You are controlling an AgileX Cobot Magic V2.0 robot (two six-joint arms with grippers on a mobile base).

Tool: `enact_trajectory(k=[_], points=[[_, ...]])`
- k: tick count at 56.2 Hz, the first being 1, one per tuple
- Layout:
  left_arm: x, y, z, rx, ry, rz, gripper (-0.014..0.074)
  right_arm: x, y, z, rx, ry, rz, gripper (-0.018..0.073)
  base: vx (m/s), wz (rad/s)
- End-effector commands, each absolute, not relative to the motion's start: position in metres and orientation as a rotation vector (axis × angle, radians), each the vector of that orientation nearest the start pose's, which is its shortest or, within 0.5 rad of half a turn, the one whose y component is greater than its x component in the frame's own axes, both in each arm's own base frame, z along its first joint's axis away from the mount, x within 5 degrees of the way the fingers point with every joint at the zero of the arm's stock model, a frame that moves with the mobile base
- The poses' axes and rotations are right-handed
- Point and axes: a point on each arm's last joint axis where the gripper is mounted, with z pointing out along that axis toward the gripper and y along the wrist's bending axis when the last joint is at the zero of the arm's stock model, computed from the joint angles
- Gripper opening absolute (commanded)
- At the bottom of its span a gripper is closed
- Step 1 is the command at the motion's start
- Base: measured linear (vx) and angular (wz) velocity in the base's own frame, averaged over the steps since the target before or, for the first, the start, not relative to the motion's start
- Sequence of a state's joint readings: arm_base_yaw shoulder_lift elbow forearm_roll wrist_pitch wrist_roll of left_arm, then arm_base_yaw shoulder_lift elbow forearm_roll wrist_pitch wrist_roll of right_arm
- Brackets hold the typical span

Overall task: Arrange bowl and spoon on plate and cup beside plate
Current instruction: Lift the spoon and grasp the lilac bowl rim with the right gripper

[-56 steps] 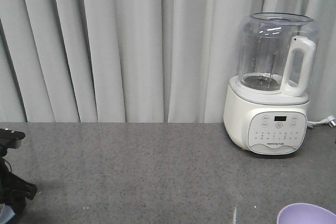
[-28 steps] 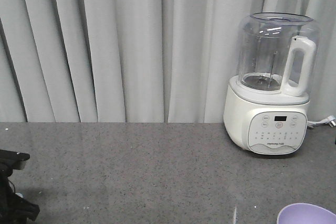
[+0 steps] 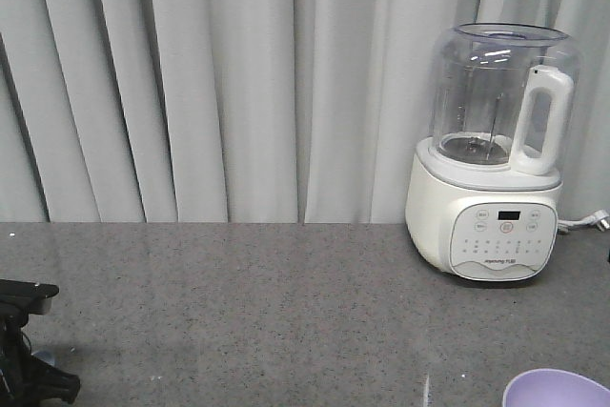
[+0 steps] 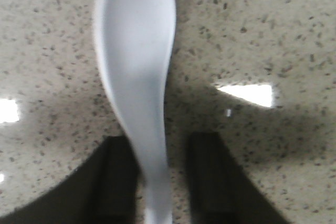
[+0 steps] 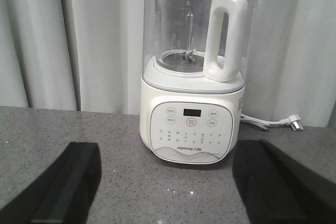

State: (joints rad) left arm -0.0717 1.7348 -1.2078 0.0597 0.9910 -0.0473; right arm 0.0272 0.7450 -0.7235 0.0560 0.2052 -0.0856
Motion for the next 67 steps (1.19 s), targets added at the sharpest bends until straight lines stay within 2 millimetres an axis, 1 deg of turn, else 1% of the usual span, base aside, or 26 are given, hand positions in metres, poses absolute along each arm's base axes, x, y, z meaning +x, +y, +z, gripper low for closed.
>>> enact_trajectory(k=[1, 5, 6, 12, 17, 22, 26, 29, 34, 41, 48, 54, 58, 63, 67], points=[[0.331, -0.019, 0.224, 0.072, 2.975, 0.072, 0.0118, 0.156, 0.004, 0.389, -0.059, 1.586, -0.009, 0.0561, 0.00, 0.00], [0.329, -0.020, 0.219, 0.073, 2.982, 0.063, 0.0002, 0.156, 0.004, 0.389, -0.059, 1.585, -0.009, 0.0561, 0.00, 0.00], [0.329, -0.020, 0.218, 0.075, 2.980, 0.062, -0.0010, 0.156, 0.004, 0.389, -0.059, 1.585, -0.009, 0.0561, 0.00, 0.00], [0.328, -0.020, 0.220, 0.075, 2.967, 0.060, -0.0009, 0.156, 0.004, 0.389, -0.059, 1.586, -0.009, 0.0561, 0.00, 0.00], [0.327, -0.022, 0.230, 0.102, 2.933, 0.045, -0.0008, 0.156, 0.005, 0.389, -0.059, 1.589, -0.009, 0.0561, 0.00, 0.00], [0.323, -0.026, 0.249, 0.125, 2.839, -0.035, -0.0007, 0.156, 0.005, 0.387, -0.061, 1.614, -0.008, 0.0561, 0.00, 0.00], [0.319, -0.030, 0.270, 0.140, 2.731, -0.103, -0.0007, 0.156, 0.005, 0.383, -0.064, 1.655, -0.005, 0.0561, 0.00, 0.00], [0.313, -0.033, 0.290, 0.145, 2.631, -0.154, -0.0006, 0.155, 0.005, 0.380, -0.056, 1.701, 0.006, 0.0561, 0.00, 0.00], [0.298, -0.037, 0.324, 0.162, 2.472, -0.227, -0.0006, 0.159, 0.005, 0.377, -0.016, 1.836, 0.043, 0.0552, 0.00, 0.00], [0.272, -0.041, 0.363, 0.217, 2.297, -0.282, -0.0006, 0.176, 0.001, 0.377, 0.047, 2.057, 0.006, 0.0541, 0.00, 0.00], [0.248, -0.041, 0.389, 0.233, 2.185, -0.303, -0.0004, 0.199, -0.006, 0.376, 0.113, 2.254, -0.077, 0.0541, 0.00, 0.00], [0.235, -0.040, 0.402, 0.237, 2.137, -0.300, -0.0003, 0.216, -0.009, 0.368, 0.114, 2.360, -0.137, 0.0540, 0.00, 0.00], [0.228, -0.040, 0.406, 0.239, 2.117, -0.296, -0.0003, 0.227, -0.010, 0.358, 0.119, 2.407, -0.168, 0.0540, 0.00, 0.00], [0.225, -0.039, 0.409, 0.243, 2.109, -0.292, -0.0003, 0.239, -0.013, 0.343, 0.132, 2.474, -0.205, 0.0540, 0.00, 0.00], [0.224, -0.039, 0.408, 0.244, 2.114, -0.294, -0.0003, 0.246, -0.019, 0.334, 0.168, 2.513, -0.208, 0.0540, 0.00, 0.00]])
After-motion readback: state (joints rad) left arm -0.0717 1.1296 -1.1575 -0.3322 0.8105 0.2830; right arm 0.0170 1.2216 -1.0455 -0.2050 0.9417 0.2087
